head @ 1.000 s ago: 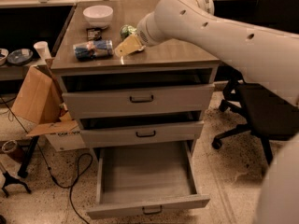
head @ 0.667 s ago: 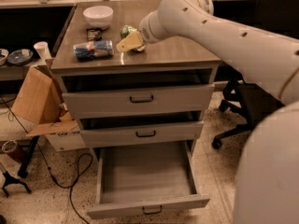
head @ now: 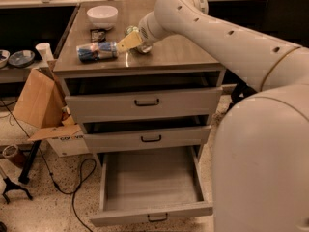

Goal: Place green can into bottom drawer

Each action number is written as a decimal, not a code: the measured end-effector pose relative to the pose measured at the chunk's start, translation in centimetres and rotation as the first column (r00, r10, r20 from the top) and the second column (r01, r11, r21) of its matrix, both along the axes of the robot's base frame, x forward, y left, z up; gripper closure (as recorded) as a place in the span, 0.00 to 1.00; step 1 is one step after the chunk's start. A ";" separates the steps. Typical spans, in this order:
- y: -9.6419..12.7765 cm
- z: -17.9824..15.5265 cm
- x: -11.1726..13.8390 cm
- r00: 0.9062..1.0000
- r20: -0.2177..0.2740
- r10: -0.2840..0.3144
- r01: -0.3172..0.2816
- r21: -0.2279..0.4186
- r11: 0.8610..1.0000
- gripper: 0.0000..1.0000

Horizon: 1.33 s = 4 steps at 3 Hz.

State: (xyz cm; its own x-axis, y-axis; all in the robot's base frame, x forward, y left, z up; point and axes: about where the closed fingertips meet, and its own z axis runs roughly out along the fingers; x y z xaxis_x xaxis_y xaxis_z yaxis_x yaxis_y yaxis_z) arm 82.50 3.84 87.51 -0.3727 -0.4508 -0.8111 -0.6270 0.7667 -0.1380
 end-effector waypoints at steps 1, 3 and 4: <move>-0.3 -1.6 1.7 0.999 -0.030 -0.031 0.030 -0.027 0.999 0.03; -0.2 -2.8 3.1 0.999 -0.042 -0.033 0.031 -0.051 0.998 0.49; 0.1 -2.3 3.1 1.000 -0.027 -0.008 0.007 -0.055 0.998 0.72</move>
Offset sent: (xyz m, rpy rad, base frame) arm 0.0395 -0.0095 -0.0274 -0.0662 0.0483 -0.0543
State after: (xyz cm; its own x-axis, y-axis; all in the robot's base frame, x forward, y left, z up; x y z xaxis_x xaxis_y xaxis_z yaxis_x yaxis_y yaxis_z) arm 85.62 3.89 85.21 -0.3979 -0.4913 -0.7748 -0.6254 0.7631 -0.1627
